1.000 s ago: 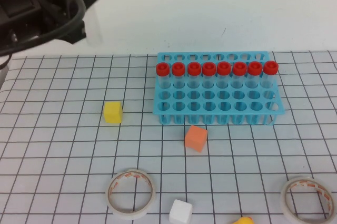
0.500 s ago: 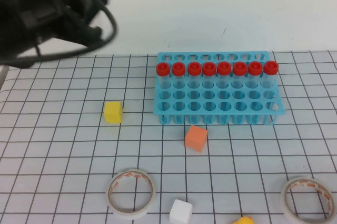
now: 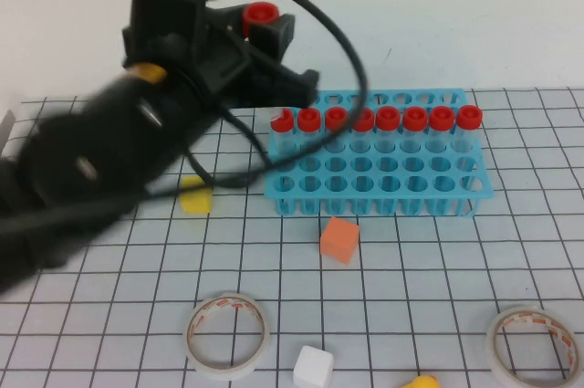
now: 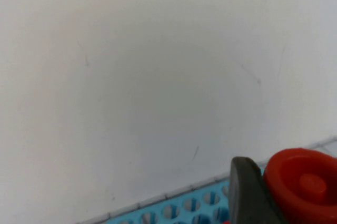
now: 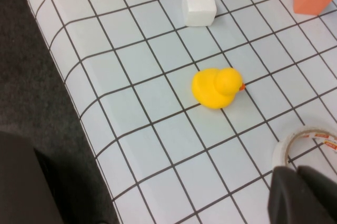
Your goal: Place the test tubes
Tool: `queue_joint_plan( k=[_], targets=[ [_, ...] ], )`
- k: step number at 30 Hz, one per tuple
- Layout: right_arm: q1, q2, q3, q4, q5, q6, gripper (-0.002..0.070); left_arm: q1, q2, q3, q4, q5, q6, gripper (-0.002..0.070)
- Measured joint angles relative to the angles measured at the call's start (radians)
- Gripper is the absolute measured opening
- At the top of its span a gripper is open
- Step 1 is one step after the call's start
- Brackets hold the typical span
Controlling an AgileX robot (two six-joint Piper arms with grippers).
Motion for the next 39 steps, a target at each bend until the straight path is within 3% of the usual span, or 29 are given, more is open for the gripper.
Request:
queue_joint_plan(
  k=[5, 12, 20, 28, 39],
  targets=[
    [0.0, 0.0, 0.0, 0.0, 0.0, 0.001, -0.0001, -0.084, 0.013, 0.088, 0.357, -0.225, -0.483, 0.0255],
    [0.0, 0.0, 0.0, 0.0, 0.0, 0.001, -0.0001, -0.063, 0.121, 0.172, 0.484, -0.431, -0.745, 0.0255],
    [0.0, 0.0, 0.0, 0.0, 0.0, 0.002, -0.0001, 0.057, 0.317, 0.204, 0.653, -0.661, -1.028, 0.0255],
    [0.0, 0.0, 0.0, 0.0, 0.0, 0.002, -0.0001, 0.107, 0.463, 0.199, 0.724, -0.798, -1.08, 0.0255],
    [0.0, 0.0, 0.0, 0.002, 0.0, 0.002, -0.0001, 0.107, 0.565, 0.134, 0.759, -0.801, -0.913, 0.0255]
  ],
)
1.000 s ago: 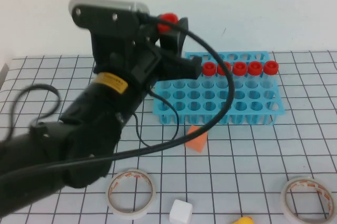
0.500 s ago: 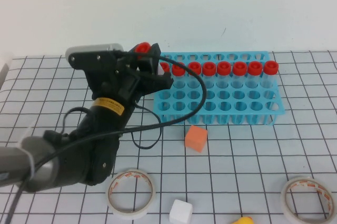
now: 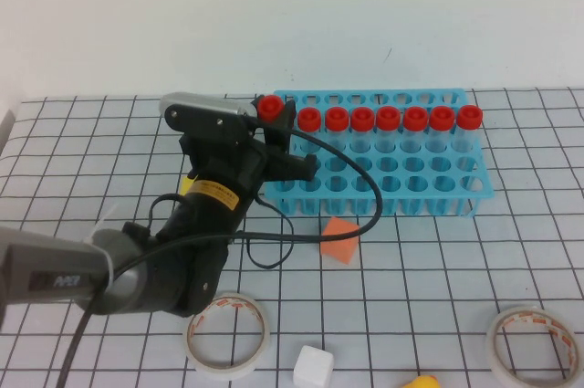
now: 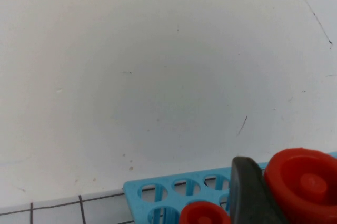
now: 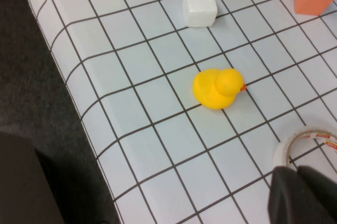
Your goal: Place the test tubes
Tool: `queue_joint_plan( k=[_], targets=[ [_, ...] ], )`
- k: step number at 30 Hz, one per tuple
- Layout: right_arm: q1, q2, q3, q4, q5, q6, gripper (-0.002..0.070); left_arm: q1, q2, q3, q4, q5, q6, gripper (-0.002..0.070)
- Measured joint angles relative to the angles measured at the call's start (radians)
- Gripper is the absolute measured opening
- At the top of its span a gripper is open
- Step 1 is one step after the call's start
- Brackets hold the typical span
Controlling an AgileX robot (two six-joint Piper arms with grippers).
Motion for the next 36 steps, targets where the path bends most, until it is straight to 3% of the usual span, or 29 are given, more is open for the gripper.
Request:
queue_joint_plan(
  k=[16, 36],
  targets=[
    [0.0, 0.0, 0.0, 0.002, 0.0, 0.0, -0.0001, 0.002, 0.066, -0.092, -0.065, 0.063, 0.111, 0.0255],
    [0.0, 0.0, 0.0, 0.002, 0.0, 0.0, -0.0001, -0.001, 0.075, -0.121, -0.068, 0.134, 0.135, 0.0255]
  ],
)
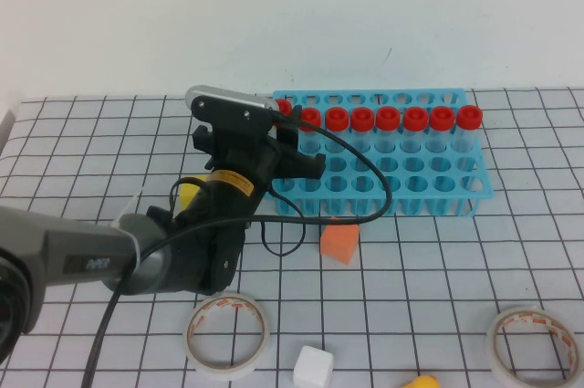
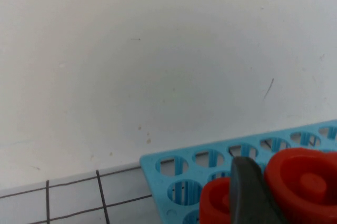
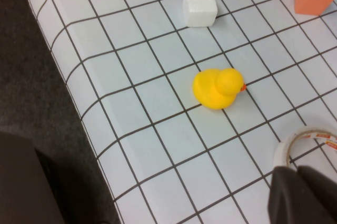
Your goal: Place the test tubes
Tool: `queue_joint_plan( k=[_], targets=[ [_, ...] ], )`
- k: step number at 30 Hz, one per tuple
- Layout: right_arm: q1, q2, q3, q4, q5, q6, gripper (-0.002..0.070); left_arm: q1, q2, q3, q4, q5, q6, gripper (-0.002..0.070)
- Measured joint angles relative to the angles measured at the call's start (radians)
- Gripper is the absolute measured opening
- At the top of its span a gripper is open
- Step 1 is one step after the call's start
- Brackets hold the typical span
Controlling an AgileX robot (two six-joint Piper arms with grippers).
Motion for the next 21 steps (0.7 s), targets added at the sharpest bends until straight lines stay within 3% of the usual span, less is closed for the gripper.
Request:
queue_joint_plan(
  k=[15, 17, 21],
  targets=[
    [0.0, 0.0, 0.0, 0.0, 0.0, 0.0, -0.0001, -0.006, 0.003, 0.0, -0.033, 0.086, 0.027, 0.0255],
    [0.0, 0.0, 0.0, 0.0, 0.0, 0.0, -0.0001, -0.006, 0.003, -0.003, -0.033, 0.112, 0.036, 0.0291],
    [0.0, 0.0, 0.0, 0.0, 0.0, 0.0, -0.0001, -0.006, -0.003, -0.008, -0.033, 0.158, 0.046, 0.0437]
  ],
)
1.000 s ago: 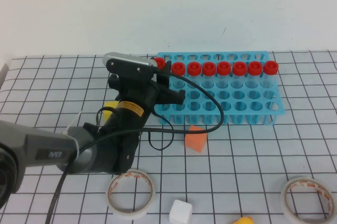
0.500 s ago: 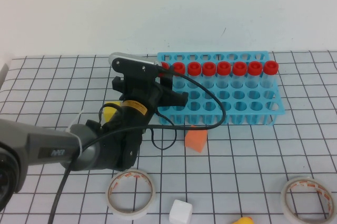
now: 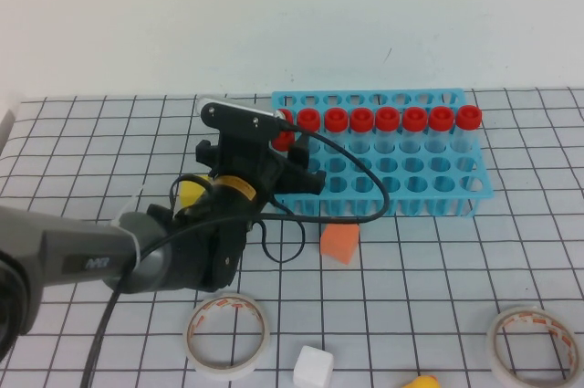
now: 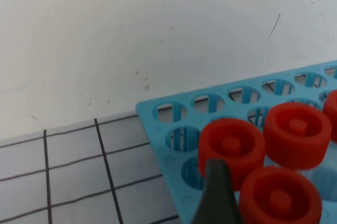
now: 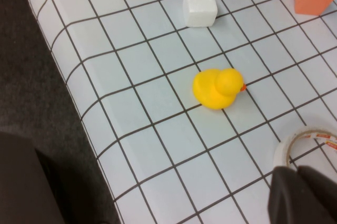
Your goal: Place the test tubes
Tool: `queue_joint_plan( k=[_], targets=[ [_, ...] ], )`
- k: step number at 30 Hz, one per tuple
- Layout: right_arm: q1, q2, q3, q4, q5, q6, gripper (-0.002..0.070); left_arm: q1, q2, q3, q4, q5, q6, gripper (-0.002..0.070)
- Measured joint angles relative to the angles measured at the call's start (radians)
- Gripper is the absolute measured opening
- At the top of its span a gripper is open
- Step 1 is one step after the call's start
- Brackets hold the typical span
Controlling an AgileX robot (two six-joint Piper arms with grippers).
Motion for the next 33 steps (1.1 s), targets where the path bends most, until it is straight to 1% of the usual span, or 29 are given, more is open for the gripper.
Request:
queue_joint_plan(
  k=[1, 3, 5, 6, 9, 11, 13, 14, 16, 21, 26, 30, 33],
  targets=[
    [0.0, 0.0, 0.0, 0.0, 0.0, 0.0, -0.0001, 0.0, -0.011, 0.0, -0.002, 0.006, 0.002, 0.0453],
    [0.0, 0.0, 0.0, 0.0, 0.0, 0.0, -0.0001, 0.004, -0.043, 0.0, -0.015, 0.015, 0.006, 0.0459],
    [0.0, 0.0, 0.0, 0.0, 0.0, 0.0, -0.0001, 0.016, -0.1, 0.0, -0.033, 0.031, 0.011, 0.0439],
    [0.0, 0.0, 0.0, 0.0, 0.0, 0.0, -0.0001, 0.027, -0.134, 0.0, -0.045, 0.042, 0.024, 0.0414],
    [0.0, 0.0, 0.0, 0.0, 0.0, 0.0, -0.0001, 0.062, -0.244, -0.001, -0.067, 0.091, 0.122, 0.0296],
    [0.0, 0.0, 0.0, 0.0, 0.0, 0.0, -0.0001, 0.092, -0.329, -0.001, -0.064, 0.144, 0.197, 0.0173],
    [0.0, 0.0, 0.0, 0.0, 0.0, 0.0, -0.0001, 0.128, -0.409, -0.001, -0.038, 0.2, 0.225, 0.0083],
    [0.0, 0.0, 0.0, 0.0, 0.0, 0.0, -0.0001, 0.147, -0.456, 0.004, -0.011, 0.218, 0.222, 0.0054],
    [0.0, 0.0, 0.0, 0.0, 0.0, 0.0, -0.0001, 0.182, -0.557, 0.024, 0.055, 0.228, 0.197, 0.0025],
    [0.0, 0.0, 0.0, 0.0, 0.0, 0.0, -0.0001, 0.259, -0.809, 0.118, 0.173, 0.224, 0.164, 0.0004],
    [0.0, 0.0, 0.0, 0.0, 0.0, 0.0, -0.0001, 0.328, -1.072, 0.31, 0.249, 0.26, 0.126, 0.0001],
    [0.0, 0.0, 0.0, 0.0, 0.0, 0.0, -0.0001, 0.359, -1.286, 0.492, 0.295, 0.316, 0.055, 0.0],
    [0.0, 0.0, 0.0, 0.0, 0.0, 0.0, -0.0001, 0.364, -1.441, 0.644, 0.339, 0.348, 0.028, 0.0]
  ],
)
